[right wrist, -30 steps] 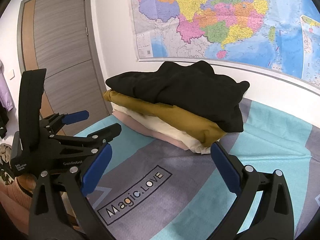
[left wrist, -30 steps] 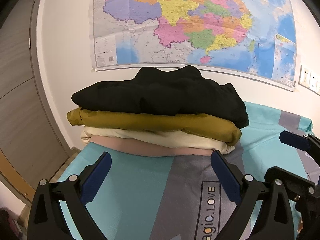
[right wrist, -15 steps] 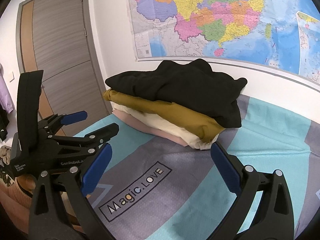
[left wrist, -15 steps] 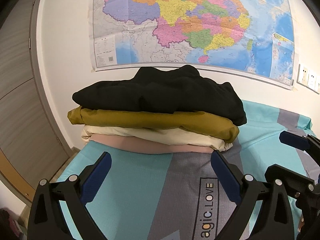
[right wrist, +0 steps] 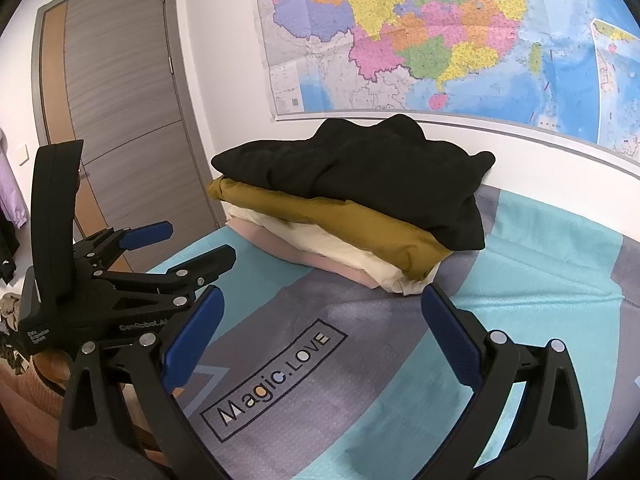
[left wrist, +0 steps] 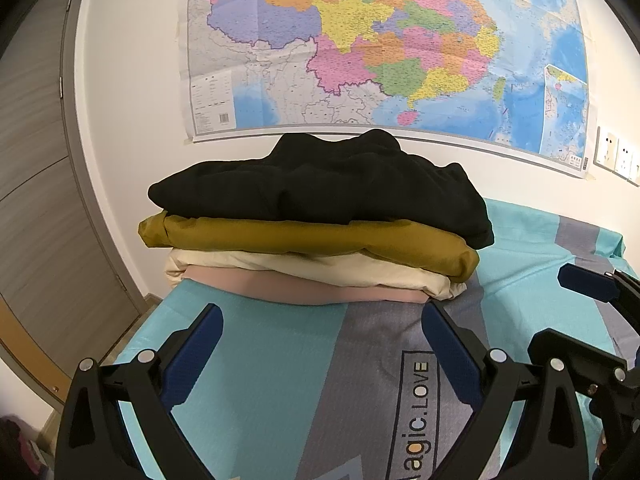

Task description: Fold large clothes

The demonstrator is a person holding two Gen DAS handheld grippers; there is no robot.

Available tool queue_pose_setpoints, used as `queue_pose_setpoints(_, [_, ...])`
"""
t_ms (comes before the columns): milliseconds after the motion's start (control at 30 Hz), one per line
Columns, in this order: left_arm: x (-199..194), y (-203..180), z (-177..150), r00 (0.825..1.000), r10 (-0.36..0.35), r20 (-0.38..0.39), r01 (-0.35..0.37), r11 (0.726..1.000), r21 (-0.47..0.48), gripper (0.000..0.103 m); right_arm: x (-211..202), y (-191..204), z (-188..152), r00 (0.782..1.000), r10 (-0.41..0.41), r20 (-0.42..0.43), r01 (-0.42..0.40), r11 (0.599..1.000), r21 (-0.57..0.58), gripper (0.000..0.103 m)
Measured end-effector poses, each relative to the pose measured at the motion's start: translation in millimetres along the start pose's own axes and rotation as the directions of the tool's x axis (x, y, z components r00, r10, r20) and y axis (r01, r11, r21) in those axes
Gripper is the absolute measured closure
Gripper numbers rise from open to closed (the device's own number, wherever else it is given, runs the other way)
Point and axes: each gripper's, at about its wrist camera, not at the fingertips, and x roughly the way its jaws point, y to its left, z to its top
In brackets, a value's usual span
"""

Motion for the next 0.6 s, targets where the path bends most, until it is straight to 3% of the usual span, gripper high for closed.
queue_pose_setpoints(600, [-1.7, 1.6, -4.4, 1.0, 0.002, -0.001, -0.002, 1.0, 0.008, 0.007, 2.1, -1.6, -3.4, 1.0, -0.003, -0.009, 0.003, 1.0, 0.02, 0.006])
